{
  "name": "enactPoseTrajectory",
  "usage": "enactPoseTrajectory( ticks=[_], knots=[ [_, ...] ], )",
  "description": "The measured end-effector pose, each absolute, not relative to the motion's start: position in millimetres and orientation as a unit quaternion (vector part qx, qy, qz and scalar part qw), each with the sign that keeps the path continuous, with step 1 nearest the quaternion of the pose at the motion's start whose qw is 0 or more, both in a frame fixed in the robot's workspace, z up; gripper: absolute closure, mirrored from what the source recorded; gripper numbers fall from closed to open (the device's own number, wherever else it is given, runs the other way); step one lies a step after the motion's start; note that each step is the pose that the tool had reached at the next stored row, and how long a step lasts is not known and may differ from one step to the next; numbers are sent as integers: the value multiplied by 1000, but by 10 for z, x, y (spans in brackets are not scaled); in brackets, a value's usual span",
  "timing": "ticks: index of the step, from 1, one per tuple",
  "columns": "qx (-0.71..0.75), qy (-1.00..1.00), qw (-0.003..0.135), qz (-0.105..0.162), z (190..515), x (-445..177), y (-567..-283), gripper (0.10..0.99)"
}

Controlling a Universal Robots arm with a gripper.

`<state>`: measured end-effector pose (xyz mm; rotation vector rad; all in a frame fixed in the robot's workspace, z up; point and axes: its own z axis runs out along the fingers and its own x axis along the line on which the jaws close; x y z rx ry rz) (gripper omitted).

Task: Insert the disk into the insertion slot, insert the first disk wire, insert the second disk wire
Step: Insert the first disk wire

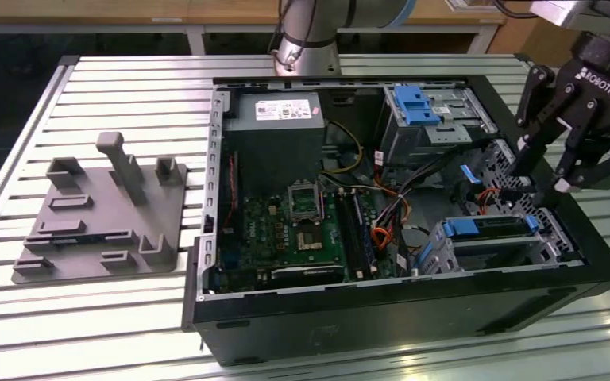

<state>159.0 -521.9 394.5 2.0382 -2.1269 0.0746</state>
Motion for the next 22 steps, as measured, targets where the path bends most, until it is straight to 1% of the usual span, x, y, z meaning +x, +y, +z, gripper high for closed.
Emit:
enactPoseTrajectory(
  ticks=[2,7,11,15,22],
  knots=[
    [681,-725,98,31,3936,1592,-5220,588],
    [658,-746,99,29,3912,1595,-5205,588],
    [657,-746,99,30,3903,1619,-5081,588],
    [658,-746,99,30,3882,1640,-5025,588],
    [672,-733,99,31,3818,1719,-5018,588]
  ],
)
